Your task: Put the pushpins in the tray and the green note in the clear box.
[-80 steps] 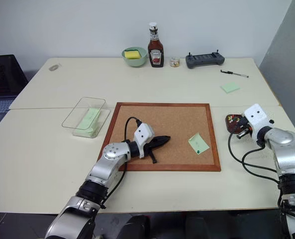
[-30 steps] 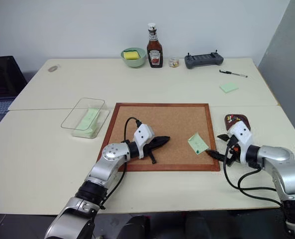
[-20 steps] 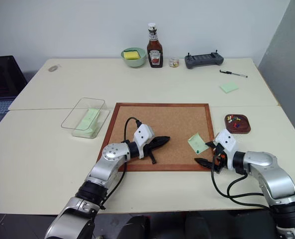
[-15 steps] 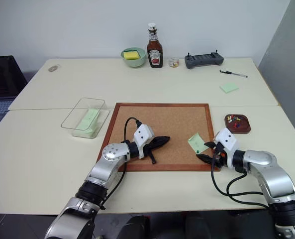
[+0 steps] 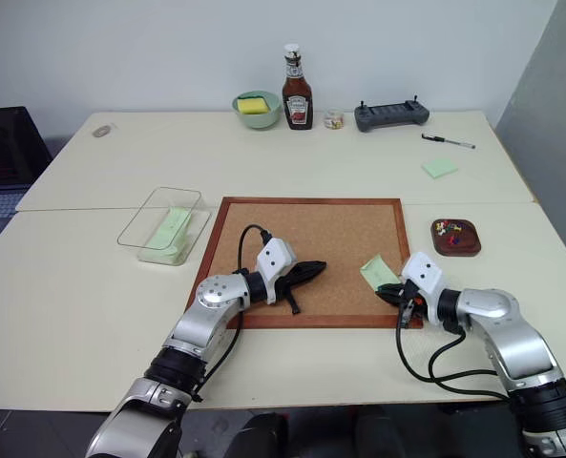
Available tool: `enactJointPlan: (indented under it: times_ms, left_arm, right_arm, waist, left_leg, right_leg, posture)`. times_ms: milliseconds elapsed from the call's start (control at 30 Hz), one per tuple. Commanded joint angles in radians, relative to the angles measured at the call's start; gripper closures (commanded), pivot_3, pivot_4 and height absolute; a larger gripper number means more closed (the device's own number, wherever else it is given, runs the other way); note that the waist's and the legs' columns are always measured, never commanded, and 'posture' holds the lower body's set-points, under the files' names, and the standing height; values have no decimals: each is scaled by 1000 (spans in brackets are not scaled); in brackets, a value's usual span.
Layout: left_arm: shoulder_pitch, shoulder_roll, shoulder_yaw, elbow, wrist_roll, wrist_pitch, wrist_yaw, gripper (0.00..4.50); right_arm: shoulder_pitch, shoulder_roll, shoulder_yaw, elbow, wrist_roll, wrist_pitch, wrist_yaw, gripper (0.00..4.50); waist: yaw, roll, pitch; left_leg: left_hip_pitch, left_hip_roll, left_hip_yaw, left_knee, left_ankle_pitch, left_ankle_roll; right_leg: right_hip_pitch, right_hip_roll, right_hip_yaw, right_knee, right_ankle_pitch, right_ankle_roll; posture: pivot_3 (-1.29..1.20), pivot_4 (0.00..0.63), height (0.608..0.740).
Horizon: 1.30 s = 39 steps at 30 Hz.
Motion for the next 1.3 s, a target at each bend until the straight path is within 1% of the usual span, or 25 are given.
enactJointPlan:
  times_ms: [33,333,567,700,800,833,867,1000,1033,1067,1133,1167,1200,1267,1300]
  left_arm:
    - [41,4,-33,44,29,27,-7,4500]
    - [45,5,-34,46,32,27,-4,4500]
    - [38,1,-29,55,29,28,-2,4500]
    - [35,-3,-8,29,-12,73,-20,4500]
    - [39,4,29,-52,-81,158,-41,4065]
    - [44,9,41,-87,-105,189,-47,3802]
    - [55,17,52,-133,-128,228,-52,3697]
    - [123,57,92,-327,-219,388,-54,2999]
    - [152,67,110,-394,-260,455,-41,2646]
    - [173,68,131,-446,-301,519,-21,2442]
    - [198,54,173,-517,-370,621,27,2158]
    - [203,36,197,-544,-411,674,58,1899]
    - [205,19,219,-565,-447,719,88,1776]
    - [201,-18,253,-599,-514,799,142,1277]
    - [197,-35,265,-611,-541,832,166,1101]
  right_arm:
    - [-16,-17,-36,-29,7,-17,6,4410]
    - [-22,-37,-77,-97,48,-35,37,4410]
    - [-28,-44,-58,-131,25,-74,45,4410]
    - [-34,-39,-40,-123,3,-104,41,4410]
    - [-49,-24,-24,-106,-19,-135,32,4500]
    - [-56,-17,-17,-99,-27,-146,27,4500]
    - [-63,-10,-9,-91,-36,-157,23,4500]
    - [-88,16,8,-58,-63,-193,12,4500]
    - [-98,24,11,-43,-72,-208,8,4500]
    - [-106,30,14,-31,-78,-219,5,4500]
    - [-121,43,18,-7,-89,-243,1,4500]
    - [-130,51,20,5,-93,-254,0,4500]
    - [-137,57,23,16,-98,-265,-1,4500]
    - [-150,69,30,33,-106,-281,-3,4500]
    - [-156,74,34,40,-110,-288,-3,4500]
  waist:
    - [0,0,0]
    - [3,0,0]
    - [3,0,0]
    - [3,0,0]
    - [1,0,0]
    - [0,0,0]
    - [0,0,0]
    - [-9,-3,2]
    - [-7,-3,2]
    - [-7,-4,2]
    - [-7,-5,3]
    - [-6,-5,3]
    - [-5,-5,3]
    - [-1,-6,3]
    - [2,-6,3]
  left_leg:
    - [0,0,0,0,0,0]
    - [0,0,0,0,0,0]
    - [0,0,0,0,0,0]
    - [0,0,0,0,0,0]
    - [0,0,0,0,0,0]
    - [0,0,0,0,0,0]
    - [0,0,0,0,0,0]
    - [-1,1,-1,0,0,0]
    - [-1,1,-1,0,0,0]
    - [-2,0,-2,0,0,0]
    - [-2,1,-2,0,0,0]
    - [-2,0,-2,0,0,0]
    - [-2,0,-2,0,0,0]
    - [-2,0,-3,0,0,0]
    - [-2,0,-3,0,0,0]
  right_leg:
    - [0,0,0,0,0,0]
    - [0,0,0,0,0,0]
    - [0,0,0,0,0,0]
    - [0,0,0,0,0,0]
    - [0,0,0,0,0,0]
    - [0,0,0,0,0,0]
    - [0,0,0,0,0,0]
    - [-1,0,0,1,0,0]
    - [-2,0,-1,1,0,0]
    - [-2,0,-1,1,0,0]
    - [-2,0,-1,1,0,0]
    - [-2,0,-1,1,0,0]
    - [-2,0,-1,1,0,0]
    - [-1,0,-1,1,0,0]
    - [-1,0,-2,1,0,0]
  posture:
    - [0,150,740]
    - [0,150,740]
    - [0,150,740]
    - [0,150,740]
    - [0,150,740]
    - [0,150,740]
    - [0,150,740]
    - [0,150,740]
    - [0,150,740]
    - [0,150,740]
    - [0,150,740]
    - [0,150,740]
    - [0,150,740]
    - [0,150,740]
    - [0,150,740]
